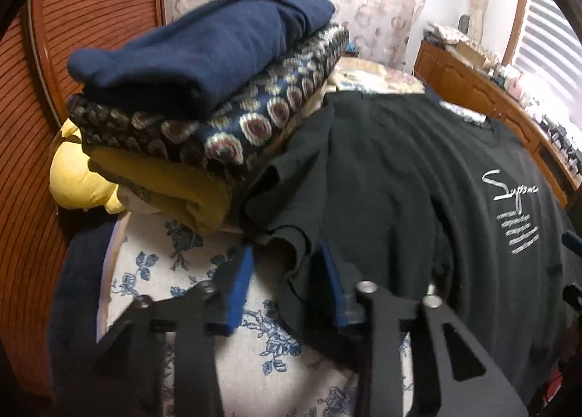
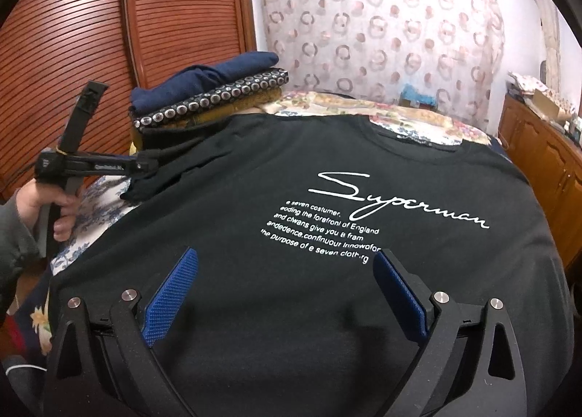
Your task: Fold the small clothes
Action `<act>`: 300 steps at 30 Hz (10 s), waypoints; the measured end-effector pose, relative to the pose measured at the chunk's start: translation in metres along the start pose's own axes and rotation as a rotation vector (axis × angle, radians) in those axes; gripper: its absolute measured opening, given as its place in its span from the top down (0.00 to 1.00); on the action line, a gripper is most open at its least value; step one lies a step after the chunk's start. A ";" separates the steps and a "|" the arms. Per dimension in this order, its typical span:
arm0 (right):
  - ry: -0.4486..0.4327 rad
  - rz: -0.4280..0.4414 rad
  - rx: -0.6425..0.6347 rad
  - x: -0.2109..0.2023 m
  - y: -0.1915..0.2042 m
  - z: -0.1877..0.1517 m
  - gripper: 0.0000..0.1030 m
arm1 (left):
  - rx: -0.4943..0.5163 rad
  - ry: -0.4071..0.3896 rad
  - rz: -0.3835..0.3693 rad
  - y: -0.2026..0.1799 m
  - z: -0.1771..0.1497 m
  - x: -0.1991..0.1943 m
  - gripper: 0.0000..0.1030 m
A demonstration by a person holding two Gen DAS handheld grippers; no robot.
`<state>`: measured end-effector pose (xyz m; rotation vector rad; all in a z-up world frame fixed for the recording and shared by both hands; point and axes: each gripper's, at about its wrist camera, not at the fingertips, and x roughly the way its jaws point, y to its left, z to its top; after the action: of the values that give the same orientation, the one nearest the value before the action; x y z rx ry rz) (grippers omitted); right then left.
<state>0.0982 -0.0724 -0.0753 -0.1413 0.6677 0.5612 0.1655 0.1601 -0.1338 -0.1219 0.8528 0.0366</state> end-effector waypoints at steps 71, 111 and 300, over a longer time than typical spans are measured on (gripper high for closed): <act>0.126 0.181 -0.097 0.085 -0.001 0.089 0.60 | 0.227 0.041 -0.189 -0.073 0.021 0.006 0.37; 0.180 0.062 -0.070 0.099 -0.031 0.097 0.64 | 0.262 -0.022 -0.123 -0.073 -0.001 -0.028 0.49; -0.059 -0.080 -0.009 -0.103 -0.147 0.142 0.97 | 0.256 -0.203 -0.229 -0.141 0.039 -0.084 0.31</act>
<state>0.1877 -0.1999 0.0923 -0.1584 0.5994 0.4896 0.1512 0.0262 -0.0324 0.0251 0.6302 -0.2703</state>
